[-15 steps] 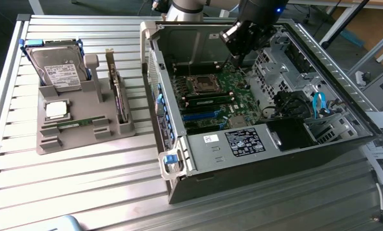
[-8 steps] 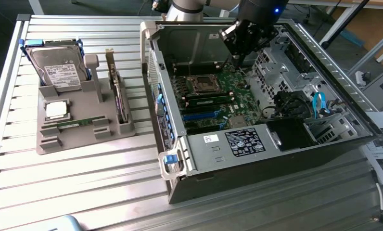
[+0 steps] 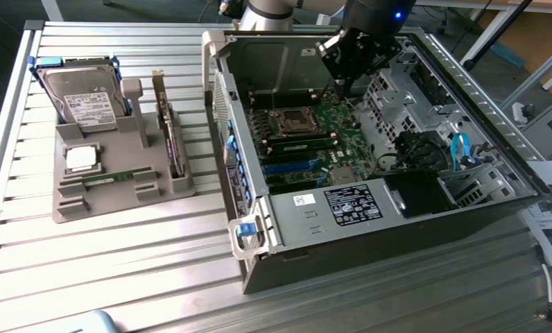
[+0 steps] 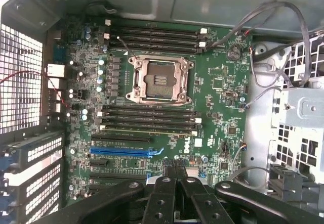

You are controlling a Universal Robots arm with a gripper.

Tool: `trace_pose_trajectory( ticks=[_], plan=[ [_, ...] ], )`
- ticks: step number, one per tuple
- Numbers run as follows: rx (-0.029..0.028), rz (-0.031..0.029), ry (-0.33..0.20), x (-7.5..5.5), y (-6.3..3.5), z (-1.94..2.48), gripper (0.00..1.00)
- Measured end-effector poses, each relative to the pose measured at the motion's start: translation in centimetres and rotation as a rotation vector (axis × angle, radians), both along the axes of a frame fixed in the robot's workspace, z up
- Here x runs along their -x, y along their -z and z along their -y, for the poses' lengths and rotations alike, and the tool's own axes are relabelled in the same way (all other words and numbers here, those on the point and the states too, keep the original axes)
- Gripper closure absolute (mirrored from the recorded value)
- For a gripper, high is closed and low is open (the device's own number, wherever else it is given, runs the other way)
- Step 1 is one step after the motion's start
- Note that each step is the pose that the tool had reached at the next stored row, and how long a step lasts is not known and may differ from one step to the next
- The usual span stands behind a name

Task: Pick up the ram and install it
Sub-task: 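Press down the ram until it locks into place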

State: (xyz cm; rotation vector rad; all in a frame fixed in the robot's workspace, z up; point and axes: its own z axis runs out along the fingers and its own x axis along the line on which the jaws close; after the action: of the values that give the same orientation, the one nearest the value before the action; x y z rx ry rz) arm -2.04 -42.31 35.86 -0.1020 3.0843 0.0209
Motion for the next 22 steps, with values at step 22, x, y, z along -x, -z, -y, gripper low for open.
trace_pose_trajectory(
  ticks=[22],
  plan=[
    [0.0005,-0.0519,0.002,-0.52,0.0,0.0,0.89]
  ],
)
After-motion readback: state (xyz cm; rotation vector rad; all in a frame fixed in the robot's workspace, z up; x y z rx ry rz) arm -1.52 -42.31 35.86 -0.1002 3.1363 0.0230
